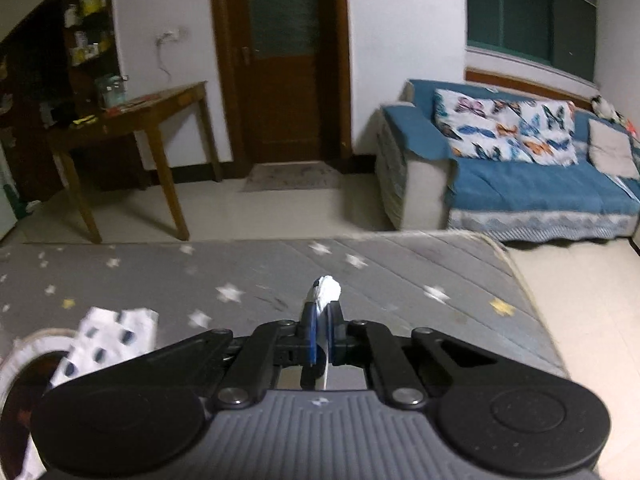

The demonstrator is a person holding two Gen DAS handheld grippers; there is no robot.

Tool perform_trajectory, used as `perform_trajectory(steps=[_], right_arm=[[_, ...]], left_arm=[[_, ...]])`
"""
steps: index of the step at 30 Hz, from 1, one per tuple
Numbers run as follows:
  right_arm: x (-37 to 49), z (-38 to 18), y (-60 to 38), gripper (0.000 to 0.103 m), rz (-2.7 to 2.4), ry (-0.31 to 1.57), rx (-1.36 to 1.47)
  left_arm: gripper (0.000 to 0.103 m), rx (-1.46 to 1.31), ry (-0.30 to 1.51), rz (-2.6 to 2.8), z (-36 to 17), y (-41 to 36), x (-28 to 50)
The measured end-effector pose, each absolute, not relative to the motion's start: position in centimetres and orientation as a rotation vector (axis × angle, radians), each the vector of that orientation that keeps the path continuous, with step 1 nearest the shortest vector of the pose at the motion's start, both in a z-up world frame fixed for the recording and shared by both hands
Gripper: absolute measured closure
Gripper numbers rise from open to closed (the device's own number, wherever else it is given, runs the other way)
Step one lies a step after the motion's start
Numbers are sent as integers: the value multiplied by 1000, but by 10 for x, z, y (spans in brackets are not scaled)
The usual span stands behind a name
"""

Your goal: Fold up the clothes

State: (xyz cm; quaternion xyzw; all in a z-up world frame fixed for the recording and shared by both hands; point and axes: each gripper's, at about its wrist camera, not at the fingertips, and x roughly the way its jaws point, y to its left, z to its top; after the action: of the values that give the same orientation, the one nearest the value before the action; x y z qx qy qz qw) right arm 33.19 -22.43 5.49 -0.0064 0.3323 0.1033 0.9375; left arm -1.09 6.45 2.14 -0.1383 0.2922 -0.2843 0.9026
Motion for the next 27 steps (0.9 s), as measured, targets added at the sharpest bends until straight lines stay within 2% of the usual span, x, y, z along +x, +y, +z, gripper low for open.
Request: perform_trajectory(steps=[6,15,16,19,23,27], right_arm=[[329,62,-177,99,259,671,-95],[328,59,-197,99,219,677,-154],[328,59,-201,99,216,678,-149],[330,55,-218,99,219,687,-143],[329,46,-232,99,232,700,-149],[328,38,-246,99,249,707,-117]], left_arm=[[98,-263,637,-601,15,67,-18],[93,-198,701,-680,2,27,-9],[89,-182,710,-690,0,19,-8],[63,-121,734,-704,-5,-5,-6],[59,-53,771,-724,-14,-34,-4],[59,36,787,-706,-23,-60,0]])
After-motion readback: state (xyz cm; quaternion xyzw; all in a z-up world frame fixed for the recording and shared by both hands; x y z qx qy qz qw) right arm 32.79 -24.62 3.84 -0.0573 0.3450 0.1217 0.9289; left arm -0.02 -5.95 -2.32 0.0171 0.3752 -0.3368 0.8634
